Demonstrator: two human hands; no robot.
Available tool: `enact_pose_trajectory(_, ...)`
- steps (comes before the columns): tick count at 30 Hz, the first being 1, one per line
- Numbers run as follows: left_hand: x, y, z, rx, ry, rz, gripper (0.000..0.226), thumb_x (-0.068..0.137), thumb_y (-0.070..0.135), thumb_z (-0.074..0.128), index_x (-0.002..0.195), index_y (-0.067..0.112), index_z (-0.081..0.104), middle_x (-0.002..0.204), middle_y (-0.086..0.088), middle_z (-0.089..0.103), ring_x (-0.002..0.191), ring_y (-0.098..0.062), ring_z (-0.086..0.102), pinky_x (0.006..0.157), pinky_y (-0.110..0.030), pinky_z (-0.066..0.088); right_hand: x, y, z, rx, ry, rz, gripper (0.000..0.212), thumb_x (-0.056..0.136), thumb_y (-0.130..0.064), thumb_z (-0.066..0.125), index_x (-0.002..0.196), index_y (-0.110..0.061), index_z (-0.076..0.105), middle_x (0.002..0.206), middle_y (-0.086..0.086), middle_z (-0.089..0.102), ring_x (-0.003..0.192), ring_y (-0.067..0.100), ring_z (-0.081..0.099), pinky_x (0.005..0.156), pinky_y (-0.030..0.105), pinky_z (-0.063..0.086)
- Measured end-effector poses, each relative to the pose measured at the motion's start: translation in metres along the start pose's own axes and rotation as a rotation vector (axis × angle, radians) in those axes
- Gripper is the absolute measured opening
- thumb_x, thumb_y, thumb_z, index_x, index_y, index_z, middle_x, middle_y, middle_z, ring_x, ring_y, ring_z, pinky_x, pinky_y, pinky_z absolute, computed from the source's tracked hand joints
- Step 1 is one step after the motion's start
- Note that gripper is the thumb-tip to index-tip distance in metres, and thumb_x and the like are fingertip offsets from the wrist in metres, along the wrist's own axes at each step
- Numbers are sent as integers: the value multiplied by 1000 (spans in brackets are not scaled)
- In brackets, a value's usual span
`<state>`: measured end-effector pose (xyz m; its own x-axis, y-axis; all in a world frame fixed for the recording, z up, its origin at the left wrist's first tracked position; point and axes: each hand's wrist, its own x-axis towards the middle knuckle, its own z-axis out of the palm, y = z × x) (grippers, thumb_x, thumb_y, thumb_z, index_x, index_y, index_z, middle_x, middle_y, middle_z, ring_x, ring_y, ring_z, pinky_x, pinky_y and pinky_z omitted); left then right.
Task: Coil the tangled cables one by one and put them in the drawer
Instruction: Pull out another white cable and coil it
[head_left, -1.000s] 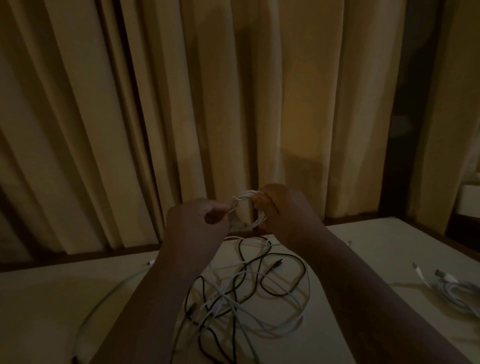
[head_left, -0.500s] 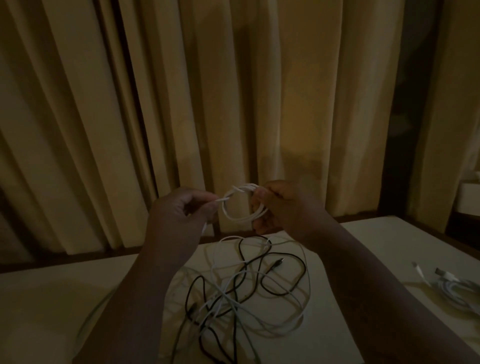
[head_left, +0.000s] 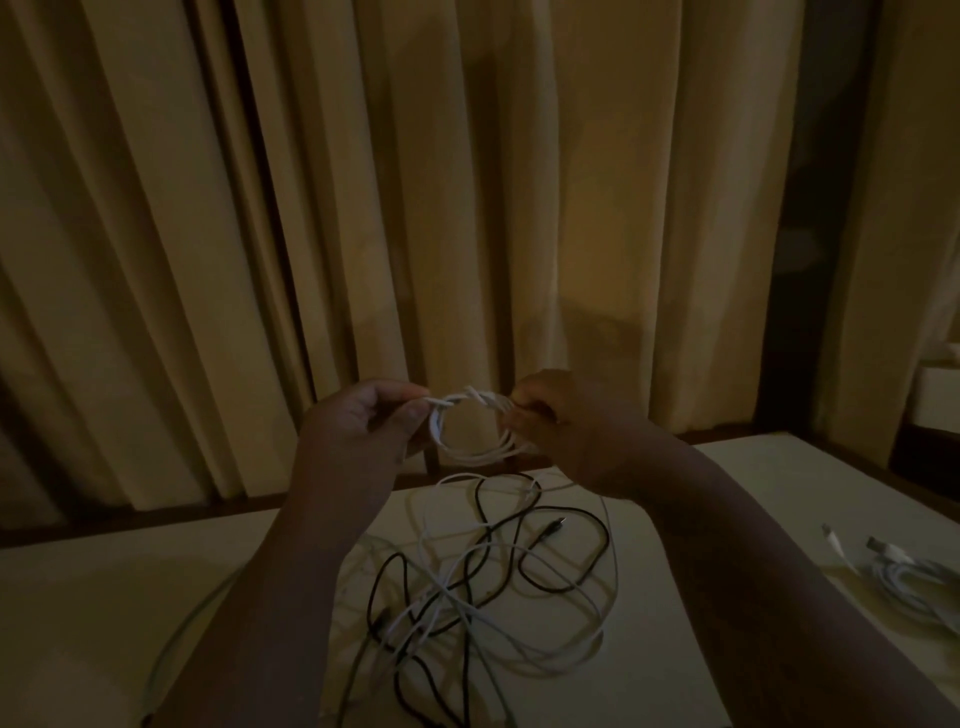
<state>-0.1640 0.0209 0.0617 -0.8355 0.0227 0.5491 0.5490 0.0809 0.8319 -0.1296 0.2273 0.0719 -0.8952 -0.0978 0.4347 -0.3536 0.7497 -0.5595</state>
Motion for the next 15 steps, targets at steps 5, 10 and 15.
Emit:
enact_pose_trajectory(5,1,-4,6,-55,-5,-57,18,94,3,63,86,16,72,73,3,75,70,-7,70,62,-17,54,-1,2,-6,37,-16,-16,25,98,-24,64,73,-19,64,65,0,61,53,2,54,52,19,45)
enact_pose_trajectory(10,2,-7,7,-207,42,-153,15,95,2,61,89,13,71,83,-15,70,79,-23,68,65,-25,56,-5,0,-8,225,-50,-28,14,98,-20,64,87,-15,70,71,10,71,59,20,69,63,40,60)
enact_pose_trajectory(15,1,-16,7,4,8,-92,10,88,22,74,91,30,78,93,7,76,93,-8,68,81,-30,54,-6,0,-12,407,-2,41,12,98,-19,63,89,-15,70,63,4,68,57,15,66,57,27,55)
